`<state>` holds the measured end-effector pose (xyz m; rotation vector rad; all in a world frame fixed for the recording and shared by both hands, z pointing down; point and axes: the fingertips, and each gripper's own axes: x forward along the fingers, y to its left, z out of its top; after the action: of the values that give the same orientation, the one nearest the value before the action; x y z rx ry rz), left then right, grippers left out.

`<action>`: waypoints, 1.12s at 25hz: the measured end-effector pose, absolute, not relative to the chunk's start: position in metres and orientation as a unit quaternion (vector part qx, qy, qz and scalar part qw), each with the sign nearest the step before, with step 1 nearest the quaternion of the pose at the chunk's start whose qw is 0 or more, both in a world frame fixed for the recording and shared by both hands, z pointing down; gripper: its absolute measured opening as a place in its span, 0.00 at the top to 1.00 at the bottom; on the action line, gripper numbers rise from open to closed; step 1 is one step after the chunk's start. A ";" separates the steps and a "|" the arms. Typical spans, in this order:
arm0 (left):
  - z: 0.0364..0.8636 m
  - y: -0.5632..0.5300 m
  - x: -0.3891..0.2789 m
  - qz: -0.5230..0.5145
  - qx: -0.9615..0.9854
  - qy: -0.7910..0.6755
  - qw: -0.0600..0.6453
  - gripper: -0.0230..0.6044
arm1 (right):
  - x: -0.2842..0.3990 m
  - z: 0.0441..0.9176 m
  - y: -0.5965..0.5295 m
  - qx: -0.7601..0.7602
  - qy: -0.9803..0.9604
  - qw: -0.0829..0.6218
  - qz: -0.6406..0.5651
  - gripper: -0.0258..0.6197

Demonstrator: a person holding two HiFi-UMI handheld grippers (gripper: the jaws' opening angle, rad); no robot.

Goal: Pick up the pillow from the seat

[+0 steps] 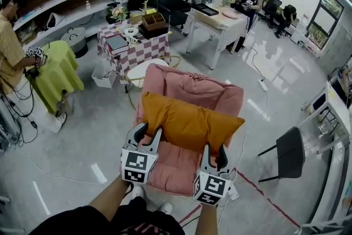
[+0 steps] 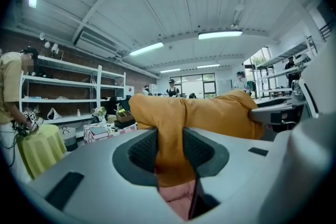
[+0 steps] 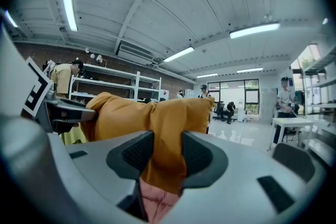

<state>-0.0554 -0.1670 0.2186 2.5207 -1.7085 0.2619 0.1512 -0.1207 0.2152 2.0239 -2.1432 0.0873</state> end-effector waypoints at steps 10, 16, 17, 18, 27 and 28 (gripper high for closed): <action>0.191 -0.146 -0.071 0.060 0.819 -0.569 0.027 0.74 | 0.137 0.187 -0.106 0.673 -0.735 0.083 0.010 0.68; 0.182 -0.138 -0.072 0.056 0.818 -0.572 0.019 0.74 | 0.137 0.179 -0.099 0.672 -0.736 0.079 0.007 0.68; 0.182 -0.137 -0.071 0.055 0.818 -0.573 0.018 0.74 | 0.138 0.179 -0.099 0.672 -0.736 0.078 0.007 0.68; 0.182 -0.136 -0.070 0.054 0.817 -0.573 0.017 0.74 | 0.138 0.180 -0.098 0.672 -0.736 0.077 0.008 0.68; 0.191 -0.127 -0.069 0.056 0.819 -0.570 0.020 0.74 | 0.141 0.188 -0.088 0.678 -0.731 0.079 0.014 0.69; 0.191 -0.126 -0.068 0.056 0.820 -0.569 0.019 0.74 | 0.142 0.188 -0.088 0.678 -0.731 0.079 0.014 0.69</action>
<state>-0.0678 -0.1263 0.1913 2.5443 -1.7672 0.1746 0.1416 -0.0876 0.1882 2.0300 -2.1869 0.0432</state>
